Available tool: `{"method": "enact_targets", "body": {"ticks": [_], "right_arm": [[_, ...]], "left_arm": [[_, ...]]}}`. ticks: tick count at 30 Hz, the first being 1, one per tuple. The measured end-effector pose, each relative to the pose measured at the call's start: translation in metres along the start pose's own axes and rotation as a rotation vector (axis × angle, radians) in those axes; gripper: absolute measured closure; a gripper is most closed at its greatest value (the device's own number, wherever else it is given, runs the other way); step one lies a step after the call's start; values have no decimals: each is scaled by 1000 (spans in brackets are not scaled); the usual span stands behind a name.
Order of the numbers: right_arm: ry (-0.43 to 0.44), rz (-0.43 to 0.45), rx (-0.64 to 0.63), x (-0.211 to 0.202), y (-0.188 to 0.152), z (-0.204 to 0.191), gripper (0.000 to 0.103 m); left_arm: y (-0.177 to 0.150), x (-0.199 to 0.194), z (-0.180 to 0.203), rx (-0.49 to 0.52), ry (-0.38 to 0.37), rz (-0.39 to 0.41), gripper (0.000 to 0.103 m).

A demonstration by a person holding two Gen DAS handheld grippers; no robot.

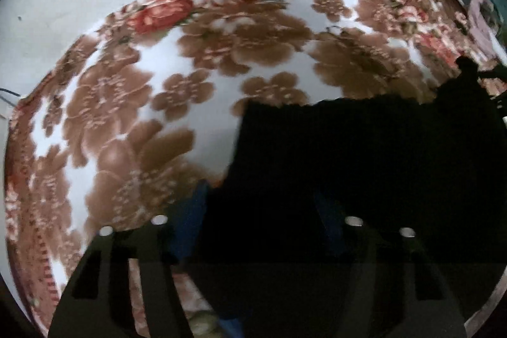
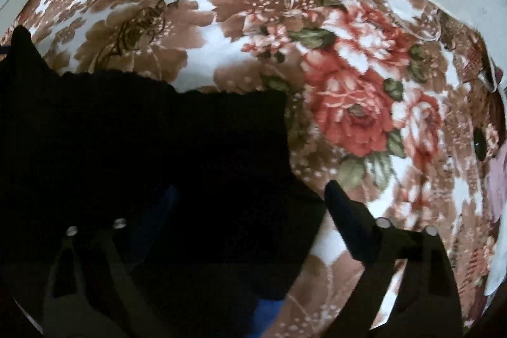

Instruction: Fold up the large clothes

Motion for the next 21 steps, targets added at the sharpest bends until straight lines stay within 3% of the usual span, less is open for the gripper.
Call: {"method": "enact_targets", "body": {"ticks": [2, 4, 7, 9, 11, 14, 17, 21], "right_arm": [[3, -13, 0, 5, -1, -6, 23], [8, -32, -13, 12, -5, -10, 30], [39, -41, 7, 16, -9, -14, 50], [35, -29, -7, 11, -10, -18, 77], [15, 0, -36, 2, -9, -20, 88], [42, 43, 2, -26, 0, -18, 91], [75, 79, 13, -54, 13, -17, 91], [78, 110, -89, -77, 31, -29, 91]], "left_arm": [[1, 4, 3, -26, -17, -9, 59], [-5, 14, 3, -13, -2, -45, 86], [-8, 15, 7, -26, 4, -47, 90], [-6, 4, 3, -54, 19, -19, 91], [-3, -9, -2, -96, 24, 8, 92], [1, -35, -10, -135, 46, 31, 93], [4, -59, -15, -109, 86, 33, 93], [-2, -59, -34, -67, 137, 1, 93]]}}
Point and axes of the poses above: each gripper's, at about its wrist camera, not at the fingertips, and x roughly the way its jaws point, z to its right, y to its top, the point moved 10 cm from there along x, roughly the way its jaws point, and after that the axes turned 11 degrees about x, right-handed, at the moved point
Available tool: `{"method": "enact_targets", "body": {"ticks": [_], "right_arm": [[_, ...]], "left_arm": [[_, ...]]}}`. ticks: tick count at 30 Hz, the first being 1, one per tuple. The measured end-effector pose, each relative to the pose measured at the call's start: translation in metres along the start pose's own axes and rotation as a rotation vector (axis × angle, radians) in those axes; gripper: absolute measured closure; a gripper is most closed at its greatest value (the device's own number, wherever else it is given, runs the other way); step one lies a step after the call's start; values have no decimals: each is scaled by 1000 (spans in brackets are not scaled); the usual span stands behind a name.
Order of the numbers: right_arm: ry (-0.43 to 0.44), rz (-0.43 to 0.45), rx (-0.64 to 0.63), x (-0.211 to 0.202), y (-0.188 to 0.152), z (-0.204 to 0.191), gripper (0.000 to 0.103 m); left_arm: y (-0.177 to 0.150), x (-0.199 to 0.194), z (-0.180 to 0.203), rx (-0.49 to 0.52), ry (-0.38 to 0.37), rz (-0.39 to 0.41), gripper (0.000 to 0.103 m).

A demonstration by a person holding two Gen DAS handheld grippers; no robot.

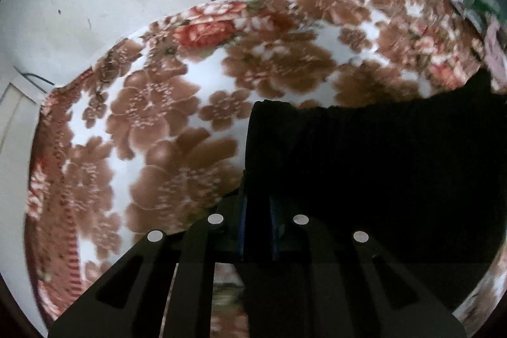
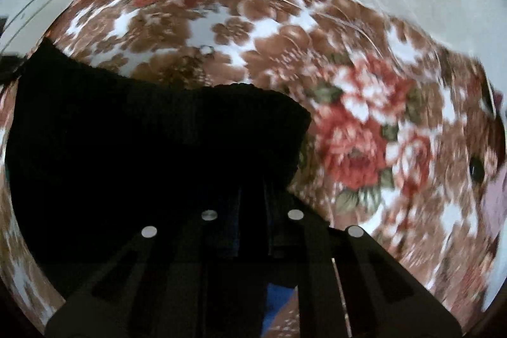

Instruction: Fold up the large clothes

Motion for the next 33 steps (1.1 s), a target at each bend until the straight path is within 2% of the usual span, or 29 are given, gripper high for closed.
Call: {"method": "enact_targets", "body": {"ticks": [3, 5, 6, 8, 13, 16, 17, 18, 19, 20, 21, 23, 24, 27, 29, 33], "right_arm": [[-57, -52, -72, 28, -8, 1, 91], [-42, -101, -4, 51, -18, 13, 92], [-13, -121, 76, 64, -24, 22, 91], [-1, -130, 115, 75, -35, 26, 92], [-49, -113, 69, 85, -51, 23, 92], [-76, -113, 57, 80, -54, 24, 86], [-88, -116, 43, 78, -53, 23, 83], [-117, -103, 28, 69, -50, 20, 73], [-129, -93, 35, 62, -47, 19, 66], [-122, -75, 58, 51, -42, 14, 51], [-114, -55, 75, 42, -38, 8, 37], [-72, -15, 107, 20, -32, -13, 21], [-53, 2, 110, 10, -30, -32, 15], [-19, 47, 134, -6, -29, -74, 8], [-8, 43, 137, -2, -29, -93, 5], [-32, 12, 163, 18, -45, -126, 5]], "left_arm": [[-10, 26, -2, 3, 3, -48, 92], [-17, 42, 2, 11, 11, -71, 92], [-23, 52, 5, 13, 20, -86, 92], [-30, 63, 9, 13, 30, -91, 92], [-43, 80, 9, -39, 23, -80, 92], [-48, 76, 5, -55, 39, -75, 76], [-47, 70, 5, -68, 34, -67, 72], [-44, 60, 4, -83, 35, -49, 67], [-41, 50, 4, -91, 36, -25, 54], [-34, 33, 5, -98, 39, 19, 44], [-30, 22, 8, -103, 34, 50, 41], [-20, -7, 26, -111, -13, 115, 30], [-18, -17, 37, -115, -37, 137, 28], [-19, -37, 80, -122, -90, 169, 14], [-24, -38, 116, -122, -141, 170, 13], [-28, -24, 161, -147, -156, 169, 13]]}}
Point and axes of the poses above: each gripper's, at about its wrist camera, not at the fingertips, and x roughly the way its jaws point, z to its right, y to its top, the point moved 10 cm from there along x, roughly the way its jaws point, and after that the axes turned 11 degrees about x, right-handed, at the moved point
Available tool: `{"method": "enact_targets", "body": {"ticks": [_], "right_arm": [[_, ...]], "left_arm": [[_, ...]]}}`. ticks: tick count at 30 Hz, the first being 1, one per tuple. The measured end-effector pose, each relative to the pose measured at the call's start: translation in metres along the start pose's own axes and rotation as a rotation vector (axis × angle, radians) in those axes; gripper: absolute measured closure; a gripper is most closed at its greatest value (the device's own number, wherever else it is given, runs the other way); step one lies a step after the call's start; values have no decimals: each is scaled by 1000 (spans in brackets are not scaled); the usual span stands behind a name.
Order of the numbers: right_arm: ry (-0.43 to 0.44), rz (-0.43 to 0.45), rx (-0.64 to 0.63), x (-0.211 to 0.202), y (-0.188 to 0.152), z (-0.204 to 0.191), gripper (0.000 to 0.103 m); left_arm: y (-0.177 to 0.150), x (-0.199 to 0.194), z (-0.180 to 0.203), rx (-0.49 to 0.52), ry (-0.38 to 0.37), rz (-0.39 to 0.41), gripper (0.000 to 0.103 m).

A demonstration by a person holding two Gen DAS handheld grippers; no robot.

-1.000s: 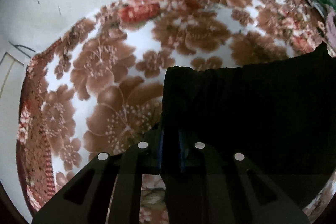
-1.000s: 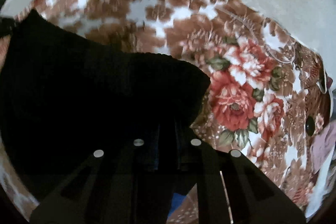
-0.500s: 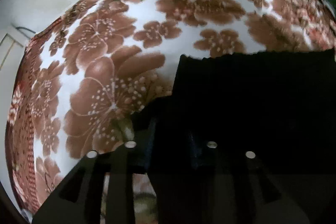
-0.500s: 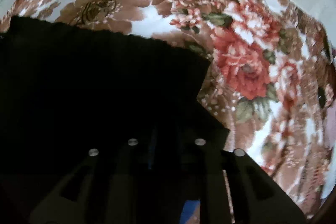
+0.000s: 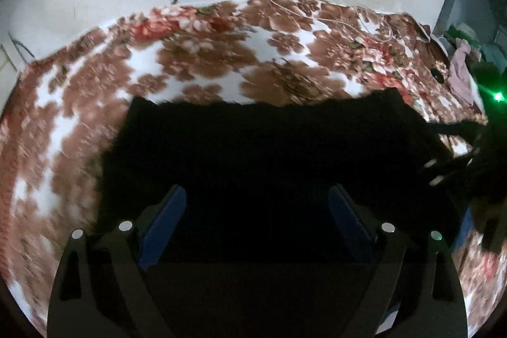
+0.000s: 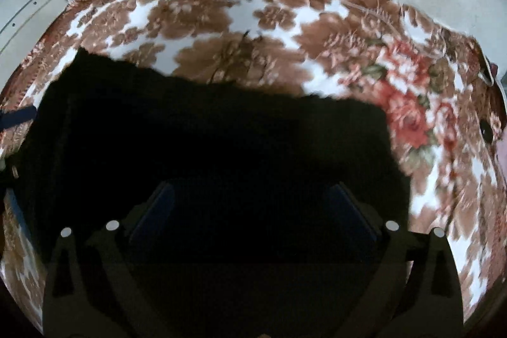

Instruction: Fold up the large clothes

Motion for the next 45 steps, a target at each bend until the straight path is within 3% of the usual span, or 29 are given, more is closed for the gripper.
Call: {"method": "enact_targets", "body": {"ticks": [4, 9, 20, 24, 26, 31, 36, 41, 45], "right_arm": [[-49, 28, -23, 12, -16, -5, 5], [-95, 46, -48, 16, -25, 23, 5], [-201, -1, 51, 17, -50, 136, 5], [-221, 12, 45, 9, -52, 141, 5], [-212, 5, 79, 2, -51, 138, 5], [-107, 29, 156, -32, -48, 105, 5], [-44, 43, 151, -56, -52, 63, 5], [-21, 26, 125, -63, -63, 33, 5], [-16, 20, 113, -68, -72, 23, 5]], "left_arm": [[-14, 23, 20, 16, 16, -22, 12], [-41, 32, 0, 75, 93, -56, 11], [-93, 18, -82, -9, 181, -123, 9], [-99, 11, -93, -70, 180, -124, 9], [-92, -6, -91, -89, 170, -84, 10], [-91, -69, -85, -311, 43, 44, 6], [-141, -109, -66, -561, -31, 77, 6], [-190, -109, -41, -691, -66, 78, 6], [-207, -94, -30, -770, -142, 119, 6]]}}
Point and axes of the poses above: each gripper's, at about its wrist camera, not at the fingertips, and x roughly the way its jaws point, z to its right, y to its top, the point moved 10 cm from there along x, roughly the way its jaws point, and after that the axes turned 11 degrees about x, right-handed, at the moved point
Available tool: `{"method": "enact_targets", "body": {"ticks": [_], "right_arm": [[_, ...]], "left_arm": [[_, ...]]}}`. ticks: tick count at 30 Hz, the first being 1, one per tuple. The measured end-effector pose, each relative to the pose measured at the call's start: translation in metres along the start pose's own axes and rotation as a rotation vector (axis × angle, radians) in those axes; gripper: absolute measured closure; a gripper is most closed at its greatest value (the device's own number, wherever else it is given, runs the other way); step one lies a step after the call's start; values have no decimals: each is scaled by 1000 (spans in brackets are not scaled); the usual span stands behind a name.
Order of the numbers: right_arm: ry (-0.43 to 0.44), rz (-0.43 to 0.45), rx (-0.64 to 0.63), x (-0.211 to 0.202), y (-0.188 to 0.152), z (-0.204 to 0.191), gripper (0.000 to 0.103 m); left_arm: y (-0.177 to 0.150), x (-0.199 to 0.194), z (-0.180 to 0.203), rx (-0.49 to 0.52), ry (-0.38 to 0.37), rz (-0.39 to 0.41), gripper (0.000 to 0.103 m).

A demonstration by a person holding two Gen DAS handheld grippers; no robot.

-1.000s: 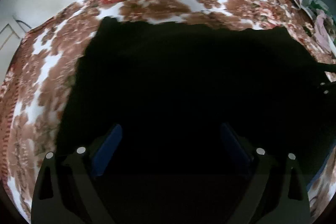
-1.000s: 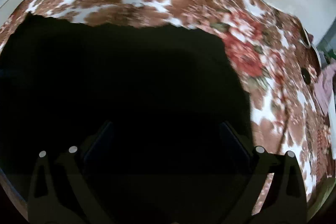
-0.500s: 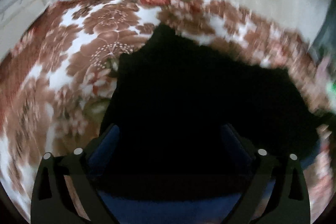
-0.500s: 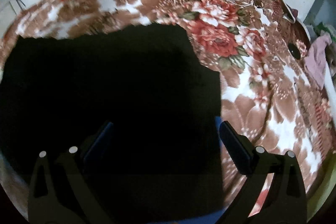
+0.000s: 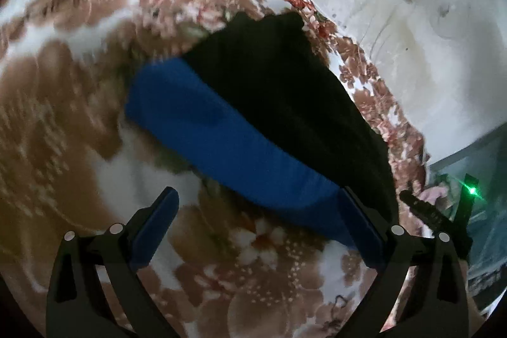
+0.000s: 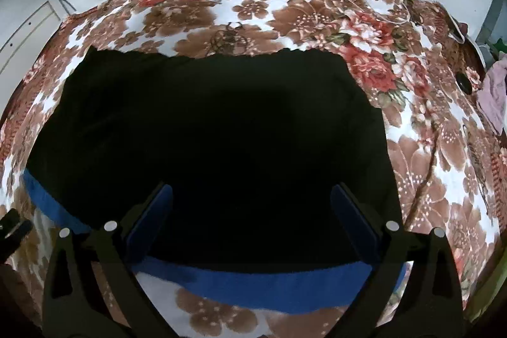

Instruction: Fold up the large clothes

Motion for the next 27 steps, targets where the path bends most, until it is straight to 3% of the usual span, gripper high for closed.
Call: {"method": "enact_targets", "body": {"ticks": [6, 10, 18, 22, 25, 27], "right_arm": [[-5, -13, -4, -4, -15, -2, 5], [-12, -15, -9, -3, -20, -2, 5], [-43, -24, 41, 6, -28, 1, 5], [-46, -16, 48, 9, -22, -5, 5], [-49, -10, 46, 13, -16, -11, 5], [-52, -8, 53, 15, -11, -15, 5]], "left_arm": [[19, 21, -16, -49, -104, 88, 6], [34, 39, -49, -201, -151, 125, 6], [71, 55, -36, -175, -122, 154, 6], [97, 50, -8, -126, -184, 200, 6], [87, 67, -18, -150, -167, 163, 6], [74, 78, -32, -238, -161, 129, 6]]}}
Point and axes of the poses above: each gripper's, at about its wrist camera, not at the fingertips, and x roughly the way its jaws point, z to its right, y to its top, the point moved 10 cm from there along x, roughly the way its jaws point, and after that the axes turned 11 degrees about x, right-handed, at the moved point
